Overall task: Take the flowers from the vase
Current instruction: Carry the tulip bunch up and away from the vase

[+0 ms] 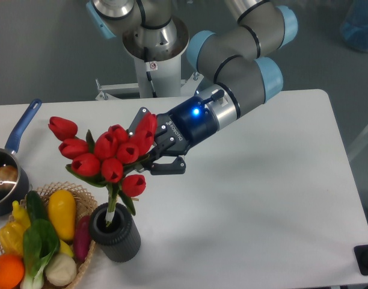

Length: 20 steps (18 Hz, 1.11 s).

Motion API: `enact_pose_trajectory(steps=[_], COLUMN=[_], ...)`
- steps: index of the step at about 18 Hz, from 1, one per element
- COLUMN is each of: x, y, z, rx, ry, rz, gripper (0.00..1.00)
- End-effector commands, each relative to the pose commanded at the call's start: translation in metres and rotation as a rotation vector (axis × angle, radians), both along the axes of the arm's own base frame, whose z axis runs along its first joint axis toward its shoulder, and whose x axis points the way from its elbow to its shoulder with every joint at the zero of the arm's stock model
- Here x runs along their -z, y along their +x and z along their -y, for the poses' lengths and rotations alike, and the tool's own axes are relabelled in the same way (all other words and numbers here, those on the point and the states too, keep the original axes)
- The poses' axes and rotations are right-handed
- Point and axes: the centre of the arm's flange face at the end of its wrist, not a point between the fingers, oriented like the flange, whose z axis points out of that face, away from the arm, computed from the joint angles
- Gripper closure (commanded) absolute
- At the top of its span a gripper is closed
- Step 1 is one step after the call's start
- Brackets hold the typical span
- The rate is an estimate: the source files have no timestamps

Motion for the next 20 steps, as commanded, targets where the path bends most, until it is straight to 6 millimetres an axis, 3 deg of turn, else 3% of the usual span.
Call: enact_pose_trajectory(steps=[12,16,20], x=[-0.026,-0.04,-0.037], y=[-0.025,-0.05,-0.074], z=[0.024,0.053,0.078], rx=[-0.047,-0.116,-0.191], ry=[0.019,-0.009,-0.058], rz=[0.05,0.068,0.036], gripper=[0.72,0.72,0.72])
